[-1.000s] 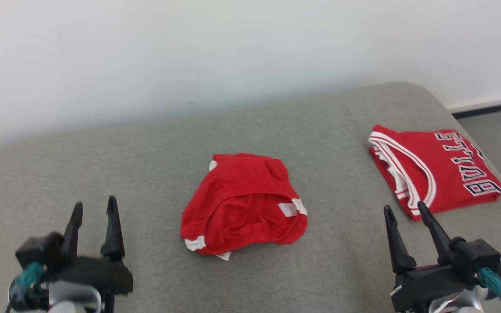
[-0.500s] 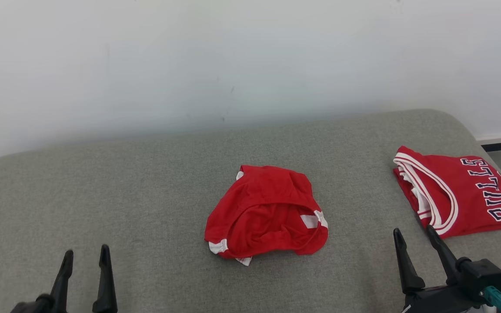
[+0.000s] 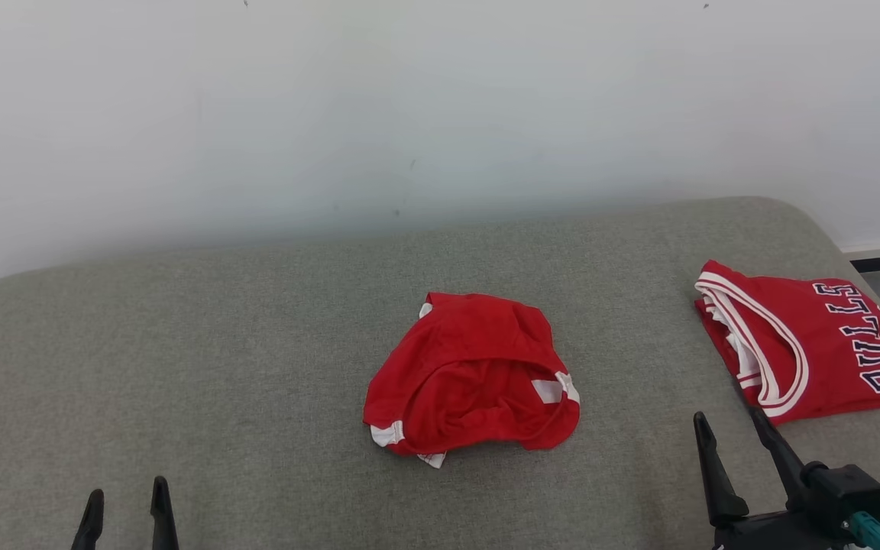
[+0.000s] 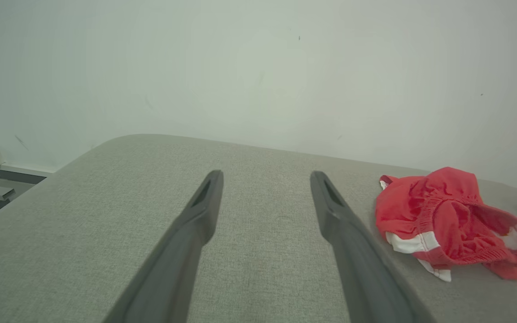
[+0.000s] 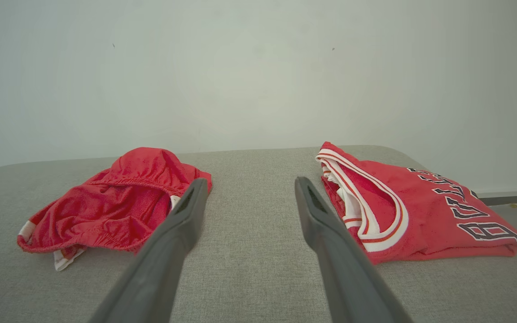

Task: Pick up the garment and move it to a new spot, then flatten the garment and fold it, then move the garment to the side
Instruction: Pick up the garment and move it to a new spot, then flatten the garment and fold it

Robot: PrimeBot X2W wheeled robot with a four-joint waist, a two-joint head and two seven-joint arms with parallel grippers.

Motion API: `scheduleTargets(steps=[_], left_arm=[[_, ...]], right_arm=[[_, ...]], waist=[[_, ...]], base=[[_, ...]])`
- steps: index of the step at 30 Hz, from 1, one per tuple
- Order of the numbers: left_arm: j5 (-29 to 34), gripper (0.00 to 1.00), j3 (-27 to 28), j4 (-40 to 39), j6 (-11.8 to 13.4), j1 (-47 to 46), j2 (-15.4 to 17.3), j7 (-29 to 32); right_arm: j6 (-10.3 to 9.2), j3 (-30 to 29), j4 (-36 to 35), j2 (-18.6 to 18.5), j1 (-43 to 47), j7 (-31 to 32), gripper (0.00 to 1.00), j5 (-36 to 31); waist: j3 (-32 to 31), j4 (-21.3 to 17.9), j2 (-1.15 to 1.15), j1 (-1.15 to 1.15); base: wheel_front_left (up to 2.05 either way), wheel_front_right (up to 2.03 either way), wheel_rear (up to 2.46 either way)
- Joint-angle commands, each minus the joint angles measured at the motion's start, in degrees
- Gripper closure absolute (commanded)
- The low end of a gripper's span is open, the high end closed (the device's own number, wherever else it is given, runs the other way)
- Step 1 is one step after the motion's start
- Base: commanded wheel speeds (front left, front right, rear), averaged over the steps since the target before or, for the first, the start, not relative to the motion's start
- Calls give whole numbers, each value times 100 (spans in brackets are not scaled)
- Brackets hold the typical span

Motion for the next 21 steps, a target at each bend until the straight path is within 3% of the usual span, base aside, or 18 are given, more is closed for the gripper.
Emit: scheduleTargets(steps=[1,21], left_arm=[[86,0,23,3,-12,72,-19,-23],[102,0,-20,112,-50,142,-52,-23]], right_arm=[[-16,28,-3,-30,-6,-40,0,14],[-16,478,120,-94,-271,40,0,138]], waist=[[-7,11,0,1],[-80,98,0,1]], base=[[0,0,0],[0,0,0]])
